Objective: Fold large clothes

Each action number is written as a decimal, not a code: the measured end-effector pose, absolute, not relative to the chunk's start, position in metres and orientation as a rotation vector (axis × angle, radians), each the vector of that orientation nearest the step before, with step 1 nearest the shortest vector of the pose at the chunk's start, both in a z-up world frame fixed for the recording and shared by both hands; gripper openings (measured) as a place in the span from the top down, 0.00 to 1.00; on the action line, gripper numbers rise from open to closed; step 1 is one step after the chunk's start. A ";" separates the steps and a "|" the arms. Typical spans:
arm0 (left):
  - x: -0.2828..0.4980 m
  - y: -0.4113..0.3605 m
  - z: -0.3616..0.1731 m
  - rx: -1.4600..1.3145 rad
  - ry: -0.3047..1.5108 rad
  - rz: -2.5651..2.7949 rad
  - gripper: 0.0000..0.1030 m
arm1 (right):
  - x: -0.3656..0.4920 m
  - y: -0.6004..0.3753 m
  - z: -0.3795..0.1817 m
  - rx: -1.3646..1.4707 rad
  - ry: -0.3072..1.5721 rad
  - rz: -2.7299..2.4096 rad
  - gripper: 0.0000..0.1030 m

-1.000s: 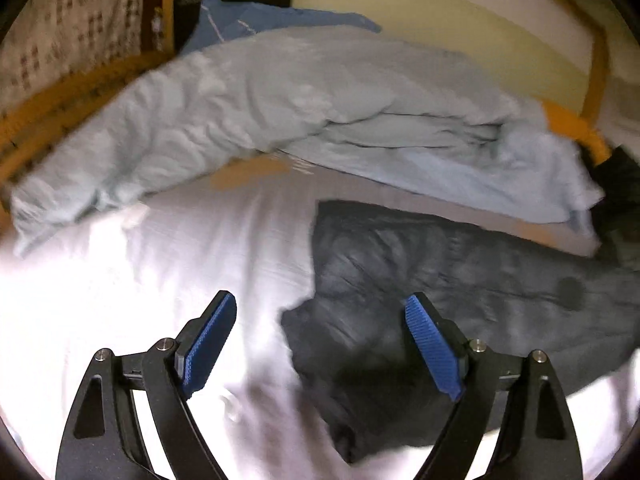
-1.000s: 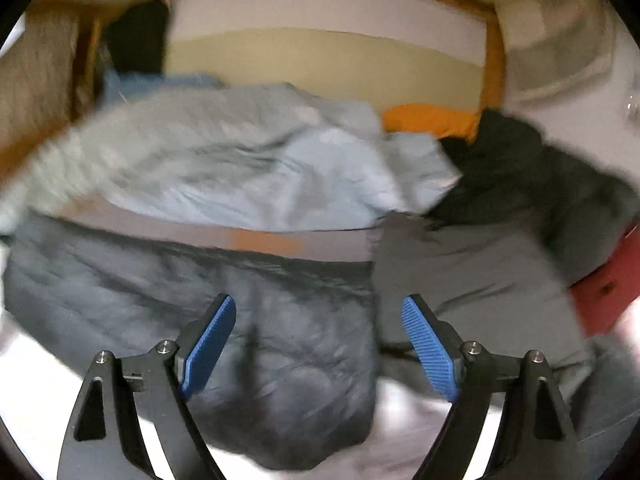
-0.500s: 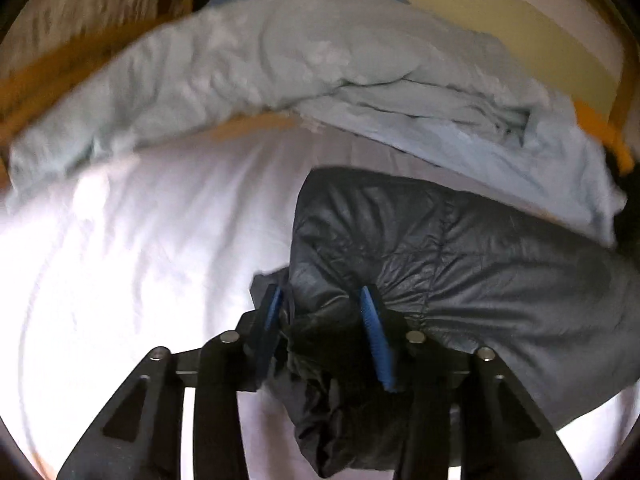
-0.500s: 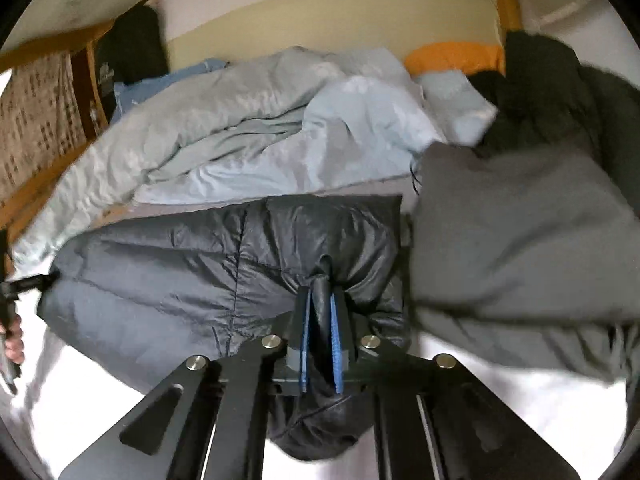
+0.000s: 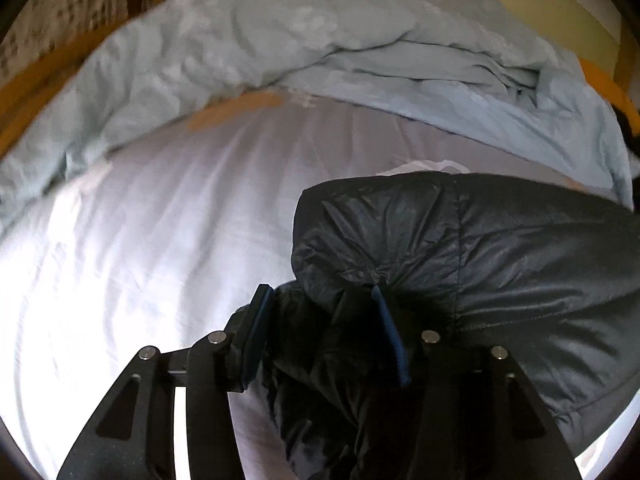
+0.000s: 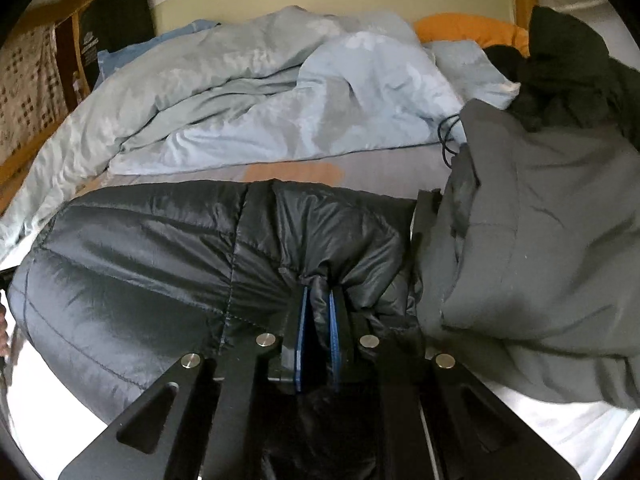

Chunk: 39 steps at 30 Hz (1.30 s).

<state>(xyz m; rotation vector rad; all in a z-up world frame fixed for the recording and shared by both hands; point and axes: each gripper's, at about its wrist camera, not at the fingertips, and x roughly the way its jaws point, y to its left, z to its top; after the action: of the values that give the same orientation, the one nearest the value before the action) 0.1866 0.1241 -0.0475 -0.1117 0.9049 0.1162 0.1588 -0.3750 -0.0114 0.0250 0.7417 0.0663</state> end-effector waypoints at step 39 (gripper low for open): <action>0.105 -0.006 -0.058 0.690 0.850 -0.007 0.00 | 0.072 -0.263 -0.040 -0.752 0.769 -0.023 0.00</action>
<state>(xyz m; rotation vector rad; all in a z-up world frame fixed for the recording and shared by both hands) 0.1049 -0.0060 -0.0577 0.6898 0.8504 -0.0071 0.0717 -0.2635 -0.0402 -0.7518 0.7694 -0.0235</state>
